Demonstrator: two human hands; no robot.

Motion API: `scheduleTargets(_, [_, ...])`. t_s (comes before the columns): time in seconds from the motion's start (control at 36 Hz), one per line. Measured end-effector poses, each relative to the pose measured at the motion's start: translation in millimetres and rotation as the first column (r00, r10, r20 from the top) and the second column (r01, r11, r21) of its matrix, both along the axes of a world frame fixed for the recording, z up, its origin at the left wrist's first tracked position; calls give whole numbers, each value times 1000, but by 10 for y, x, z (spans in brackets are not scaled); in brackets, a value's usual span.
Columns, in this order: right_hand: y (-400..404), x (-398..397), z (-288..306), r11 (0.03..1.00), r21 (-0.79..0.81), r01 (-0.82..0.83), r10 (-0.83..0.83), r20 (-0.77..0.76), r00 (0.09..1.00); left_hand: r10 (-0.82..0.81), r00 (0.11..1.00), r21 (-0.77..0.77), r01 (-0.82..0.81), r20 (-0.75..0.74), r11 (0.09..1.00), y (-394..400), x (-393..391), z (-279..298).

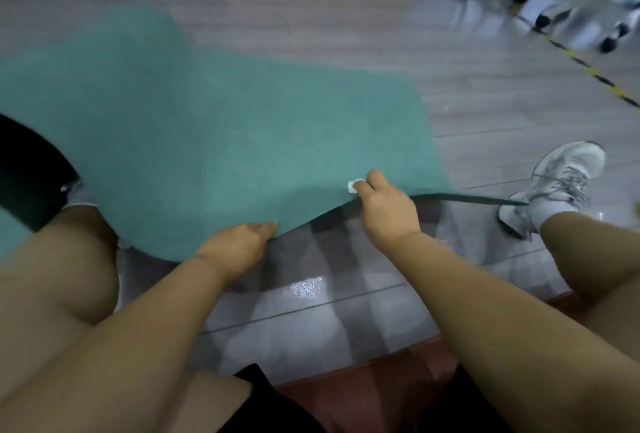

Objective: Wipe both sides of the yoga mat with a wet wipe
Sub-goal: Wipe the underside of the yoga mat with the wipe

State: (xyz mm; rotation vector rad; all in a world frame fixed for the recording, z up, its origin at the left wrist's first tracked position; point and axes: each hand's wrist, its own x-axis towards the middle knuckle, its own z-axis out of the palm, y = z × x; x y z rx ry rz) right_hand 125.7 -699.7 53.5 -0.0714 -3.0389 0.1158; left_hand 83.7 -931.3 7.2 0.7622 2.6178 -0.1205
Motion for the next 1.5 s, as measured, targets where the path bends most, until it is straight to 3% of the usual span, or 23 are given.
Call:
scheduleTargets(0.14, [148, -123, 489, 983, 124, -139, 170, -293, 941, 65, 992, 117, -53, -108, 992, -87, 6, 264])
scheduleTargets(0.42, [941, 165, 1361, 966, 252, -56, 193, -561, 805, -62, 954, 92, 93, -293, 991, 539, 303, 986])
scheduleTargets(0.56, [1441, 324, 1676, 958, 284, -28, 227, -698, 680, -87, 949, 220, 158, -302, 963, 1099, 412, 1163])
scheduleTargets(0.72, [1844, 501, 2174, 916, 397, -64, 358, -734, 578, -119, 951, 340, 217, -285, 915, 1732, 524, 1342])
scheduleTargets(0.89, [2224, 724, 2340, 903, 429, -39, 368, -722, 586, -176, 942, 367, 278, -286, 888, 2276, 548, 1378])
scheduleTargets(1.0, [2490, 972, 1983, 940, 342, -9, 250, -668, 701, -248, 945, 272, 302, -216, 914, 2400, 589, 1256])
scheduleTargets(1.06, [2569, 1093, 1803, 974, 210, 83, 55, -574, 817, -262, 945, 252, 307, -195, 918, 2435, 636, 1159])
scheduleTargets(1.11, [2661, 1180, 1640, 963, 82, 256, -216, -332, 918, -266, 947, 236, 305, -182, 923, 2459, 659, 1074])
scheduleTargets(1.19, [2806, 1264, 1447, 912, -28, 409, -406, 77, 911, -277, 950, 208, 303, -144, 930, 2487, 665, 971])
scheduleTargets(1.31, [2801, 1245, 1314, 890, -115, 441, -372, 376, 849, -322, 947, 170, 319, -15, 932, 2506, 665, 787])
scheduleTargets(1.39, [2747, 1189, 1210, 845, -282, 455, -334, 387, 860, -337, 938, 164, 321, 77, 933, 2466, 634, 615])
scheduleTargets(1.5, [2677, 1061, 883, 850, -327, 412, -336, 266, 904, -291, 948, 190, 265, 126, 945, 2328, 559, 466])
